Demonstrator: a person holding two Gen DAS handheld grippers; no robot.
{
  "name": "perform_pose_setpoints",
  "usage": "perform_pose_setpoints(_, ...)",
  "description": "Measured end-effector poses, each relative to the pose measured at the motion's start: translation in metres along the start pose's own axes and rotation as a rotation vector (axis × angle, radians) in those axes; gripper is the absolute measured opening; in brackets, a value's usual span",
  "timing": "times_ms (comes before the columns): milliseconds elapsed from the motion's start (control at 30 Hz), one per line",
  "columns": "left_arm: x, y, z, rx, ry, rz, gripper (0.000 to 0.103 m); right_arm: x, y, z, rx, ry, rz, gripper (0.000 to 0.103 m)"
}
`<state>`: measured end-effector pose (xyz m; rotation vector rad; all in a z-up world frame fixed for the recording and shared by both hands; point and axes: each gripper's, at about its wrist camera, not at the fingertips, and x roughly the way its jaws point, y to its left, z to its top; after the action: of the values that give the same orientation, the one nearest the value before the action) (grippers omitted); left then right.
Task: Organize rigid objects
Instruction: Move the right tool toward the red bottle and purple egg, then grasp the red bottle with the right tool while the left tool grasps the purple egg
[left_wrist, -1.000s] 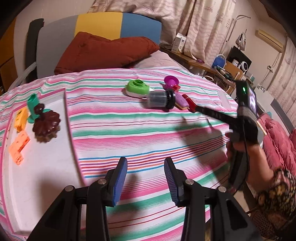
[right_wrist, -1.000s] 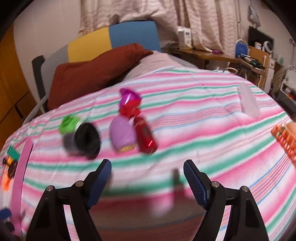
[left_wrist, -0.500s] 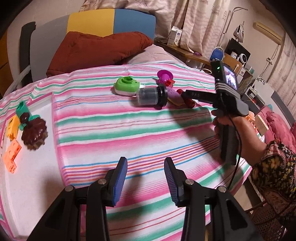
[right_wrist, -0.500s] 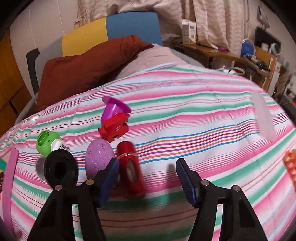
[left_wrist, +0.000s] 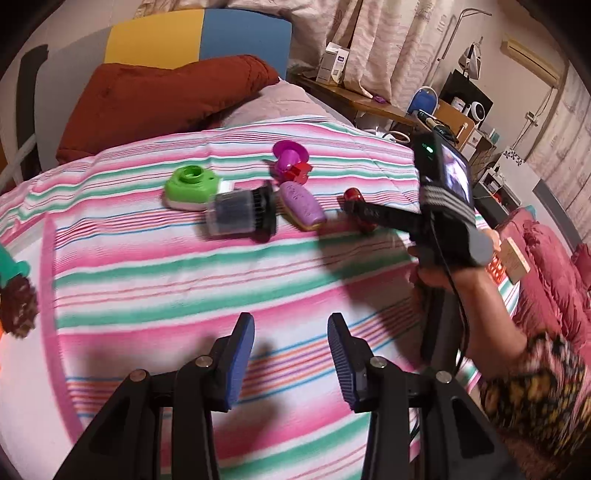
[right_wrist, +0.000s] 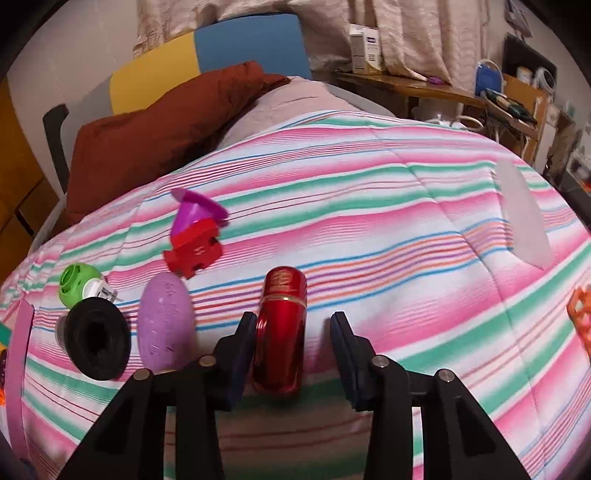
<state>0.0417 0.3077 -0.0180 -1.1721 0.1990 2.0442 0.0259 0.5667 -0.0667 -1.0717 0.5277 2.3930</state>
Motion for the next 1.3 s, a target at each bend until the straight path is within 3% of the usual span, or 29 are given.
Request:
perform_pose_setpoints(133,0.019,-0.014,0.021,-0.027,0.000,-0.043,0.041,-0.004,-0.012,-0.003,0.054,-0.018,0.032,0.040)
perform_pose_setpoints(300,0.052,-0.026,0.053,-0.076,0.001,-0.163,0.041,-0.005,-0.010,-0.005,0.050,-0.025,0.021,0.040)
perform_pose_setpoints(400,0.072,-0.018,0.068,-0.148,0.007,-0.176,0.041,-0.006,-0.010,-0.006,0.058,-0.029,0.030,0.041)
perform_pose_setpoints(700,0.117,-0.001,0.093,-0.194,0.042,-0.079,0.041,-0.004,-0.015,-0.006,0.078,-0.041,0.054,0.041)
perform_pose_setpoints(1067,0.145,-0.027,0.116,0.007,-0.002,0.127,0.042,-0.003,-0.015,-0.007,0.088,-0.050,0.056,0.041)
perform_pose_setpoints(1300,0.151,-0.019,0.100,0.056,0.005,0.084,0.041,-0.003,-0.016,-0.007,0.088,-0.052,0.055,0.041)
